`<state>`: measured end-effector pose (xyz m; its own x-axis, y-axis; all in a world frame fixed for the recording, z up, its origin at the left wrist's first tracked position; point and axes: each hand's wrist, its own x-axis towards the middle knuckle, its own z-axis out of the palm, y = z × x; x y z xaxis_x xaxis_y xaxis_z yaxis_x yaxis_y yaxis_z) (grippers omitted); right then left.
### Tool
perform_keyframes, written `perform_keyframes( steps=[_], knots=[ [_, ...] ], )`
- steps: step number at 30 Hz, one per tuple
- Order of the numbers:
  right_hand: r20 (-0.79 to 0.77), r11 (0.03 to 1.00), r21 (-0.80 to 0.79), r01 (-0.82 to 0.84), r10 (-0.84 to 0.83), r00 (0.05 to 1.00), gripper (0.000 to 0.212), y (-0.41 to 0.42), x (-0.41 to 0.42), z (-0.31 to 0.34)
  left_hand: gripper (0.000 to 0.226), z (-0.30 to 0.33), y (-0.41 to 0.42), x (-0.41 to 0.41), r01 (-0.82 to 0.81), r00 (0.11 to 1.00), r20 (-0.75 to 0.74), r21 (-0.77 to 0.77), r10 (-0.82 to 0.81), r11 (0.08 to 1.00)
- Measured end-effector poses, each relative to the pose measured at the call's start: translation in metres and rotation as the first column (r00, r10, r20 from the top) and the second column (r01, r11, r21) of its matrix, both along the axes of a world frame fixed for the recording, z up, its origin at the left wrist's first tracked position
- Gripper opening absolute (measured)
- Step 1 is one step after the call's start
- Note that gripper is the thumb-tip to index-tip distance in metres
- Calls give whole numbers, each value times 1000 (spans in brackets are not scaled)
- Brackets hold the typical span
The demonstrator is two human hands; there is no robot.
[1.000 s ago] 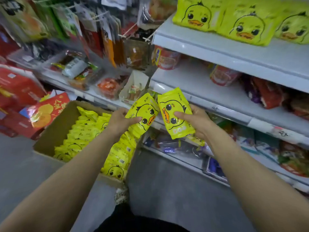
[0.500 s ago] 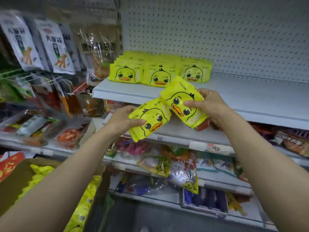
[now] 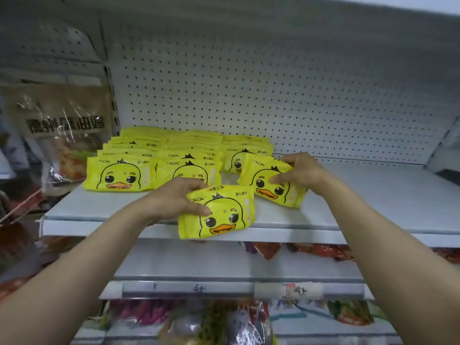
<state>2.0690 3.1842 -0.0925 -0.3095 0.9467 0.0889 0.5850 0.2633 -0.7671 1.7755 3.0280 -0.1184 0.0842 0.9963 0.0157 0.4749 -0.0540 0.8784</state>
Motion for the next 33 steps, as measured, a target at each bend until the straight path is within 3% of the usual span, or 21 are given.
perform_keyframes(
  steps=[4,7,12,17,21,24,26,28,30,33],
  knots=[
    [138,999,23,-37,33,990,45,33,-16,-7,29,7,25,-7,63,998,-23,-12,-63,998],
    [221,995,75,-71,53,974,64,57,-30,-9,31,11,38,-5,79,995,-52,-24,-80,997],
    [309,974,137,-180,131,942,57,81,-55,-3,32,16,50,5,52,996,-73,-51,-56,997],
    [429,949,271,-163,32,903,70,91,-66,-7,37,16,57,8,22,997,-75,-51,-26,998],
    [498,868,461,-184,-82,863,72,87,-67,-13,39,15,61,16,1,997,-83,-39,-4,999],
    [433,801,570,-184,-103,895,65,75,-67,-10,29,20,64,25,20,997,-72,-10,-21,1000],
    [238,854,490,-174,61,969,48,56,-67,3,29,24,67,30,28,998,-59,-1,-28,1000],
    [103,909,241,-341,325,940,32,34,-62,20,30,28,72,35,32,998,-61,11,-31,999],
    [223,871,66,-488,463,858,37,21,-57,29,30,32,77,41,44,996,-80,43,-40,998],
    [425,860,86,-503,425,799,40,19,-51,29,26,37,84,44,4,999,-47,77,-1,997]
  ],
)
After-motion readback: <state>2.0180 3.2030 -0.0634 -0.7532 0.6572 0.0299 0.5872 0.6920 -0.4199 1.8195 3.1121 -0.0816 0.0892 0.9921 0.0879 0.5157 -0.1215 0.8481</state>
